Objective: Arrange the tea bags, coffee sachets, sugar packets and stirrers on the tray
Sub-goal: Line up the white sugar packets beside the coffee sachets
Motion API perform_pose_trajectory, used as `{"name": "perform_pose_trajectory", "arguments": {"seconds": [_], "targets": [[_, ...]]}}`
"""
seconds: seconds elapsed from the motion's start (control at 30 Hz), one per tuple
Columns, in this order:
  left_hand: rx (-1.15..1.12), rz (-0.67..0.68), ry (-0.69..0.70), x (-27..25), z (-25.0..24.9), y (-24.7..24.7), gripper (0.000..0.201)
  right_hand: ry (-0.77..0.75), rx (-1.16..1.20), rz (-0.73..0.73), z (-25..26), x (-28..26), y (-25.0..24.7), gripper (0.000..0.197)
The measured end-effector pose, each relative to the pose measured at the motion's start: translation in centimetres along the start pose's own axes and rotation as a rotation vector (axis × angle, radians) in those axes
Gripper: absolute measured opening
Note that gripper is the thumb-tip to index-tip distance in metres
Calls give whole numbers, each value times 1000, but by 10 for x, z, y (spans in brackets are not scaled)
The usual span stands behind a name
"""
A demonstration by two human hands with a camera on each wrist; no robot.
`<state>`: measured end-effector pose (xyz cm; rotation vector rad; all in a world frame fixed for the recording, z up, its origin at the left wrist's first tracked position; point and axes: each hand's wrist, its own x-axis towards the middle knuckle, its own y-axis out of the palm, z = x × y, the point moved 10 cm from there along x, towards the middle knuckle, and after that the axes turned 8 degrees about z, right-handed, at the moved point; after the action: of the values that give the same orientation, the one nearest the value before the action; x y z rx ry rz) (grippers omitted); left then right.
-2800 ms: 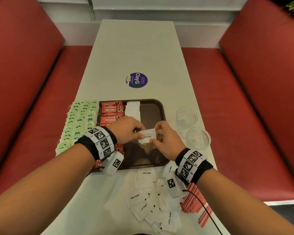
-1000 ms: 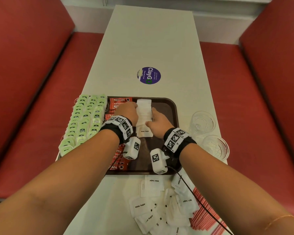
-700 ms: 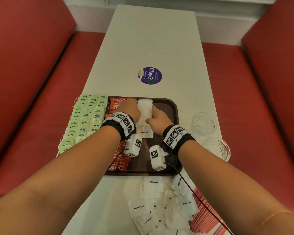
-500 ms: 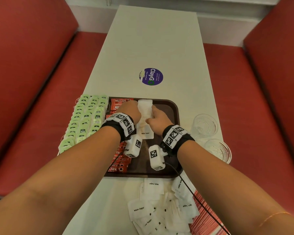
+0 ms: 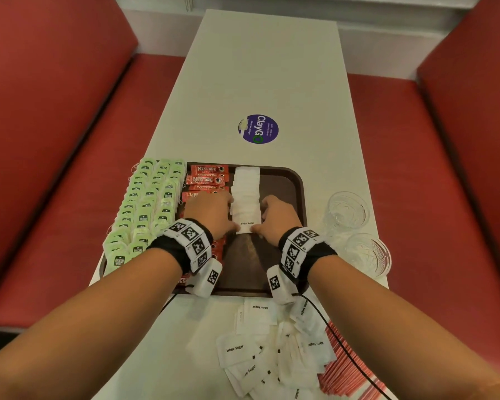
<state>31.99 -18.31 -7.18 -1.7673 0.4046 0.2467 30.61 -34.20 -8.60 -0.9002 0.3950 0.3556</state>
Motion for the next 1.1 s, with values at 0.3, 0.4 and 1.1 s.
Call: {"name": "perform_pose_trajectory", "arguments": {"seconds": [0.3, 0.4, 1.1], "targets": [[113, -20, -15, 13, -9, 0, 56, 9, 11, -51, 5, 13, -1, 48], [143, 0, -17, 15, -12, -1, 54, -1, 10, -55, 8, 11, -3, 50], [486, 204, 597, -160, -100, 92, 36, -39, -370, 94, -49, -153, 27, 28]]}}
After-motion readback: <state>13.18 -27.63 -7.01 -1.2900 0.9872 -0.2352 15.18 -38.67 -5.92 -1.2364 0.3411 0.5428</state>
